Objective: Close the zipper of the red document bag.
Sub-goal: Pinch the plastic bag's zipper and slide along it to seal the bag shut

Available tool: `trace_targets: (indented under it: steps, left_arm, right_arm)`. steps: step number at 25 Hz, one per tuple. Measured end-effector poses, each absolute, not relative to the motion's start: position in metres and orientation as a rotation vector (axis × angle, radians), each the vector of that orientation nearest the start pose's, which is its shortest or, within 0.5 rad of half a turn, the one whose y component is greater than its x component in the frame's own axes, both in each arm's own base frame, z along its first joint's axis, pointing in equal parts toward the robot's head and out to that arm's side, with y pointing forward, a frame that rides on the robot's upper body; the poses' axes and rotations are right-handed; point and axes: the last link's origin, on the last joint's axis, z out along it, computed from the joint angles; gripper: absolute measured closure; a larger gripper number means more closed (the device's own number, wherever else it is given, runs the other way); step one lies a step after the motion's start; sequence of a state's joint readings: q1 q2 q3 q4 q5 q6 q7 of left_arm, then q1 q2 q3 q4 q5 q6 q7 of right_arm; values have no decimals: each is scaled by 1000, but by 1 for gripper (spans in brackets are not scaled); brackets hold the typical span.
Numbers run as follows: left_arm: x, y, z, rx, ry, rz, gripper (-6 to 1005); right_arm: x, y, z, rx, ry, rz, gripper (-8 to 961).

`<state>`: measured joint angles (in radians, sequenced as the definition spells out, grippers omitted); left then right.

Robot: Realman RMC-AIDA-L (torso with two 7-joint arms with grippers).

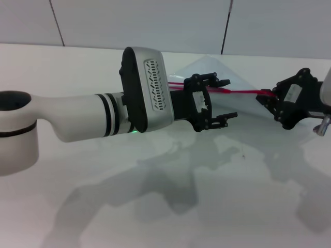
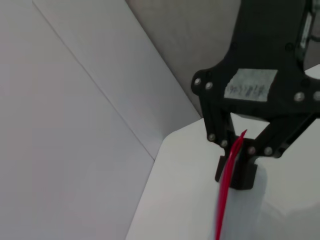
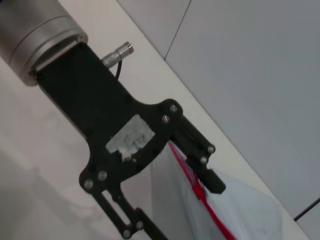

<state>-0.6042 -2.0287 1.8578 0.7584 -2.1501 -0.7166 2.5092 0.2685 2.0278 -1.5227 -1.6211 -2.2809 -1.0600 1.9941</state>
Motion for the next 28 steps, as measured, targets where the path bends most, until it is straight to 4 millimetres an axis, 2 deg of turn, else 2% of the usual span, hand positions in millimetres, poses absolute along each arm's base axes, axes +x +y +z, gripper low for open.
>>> trace_targets:
  steps: [15, 28]
  left_arm:
    - [-150, 381, -88, -2493, 451, -433, 307]
    - [-149, 386, -89, -2496, 465, -409, 475]
  right_arm:
    - [168, 346, 26, -2511, 88, -44, 914]
    - [167, 346, 26, -2509, 82, -42, 917]
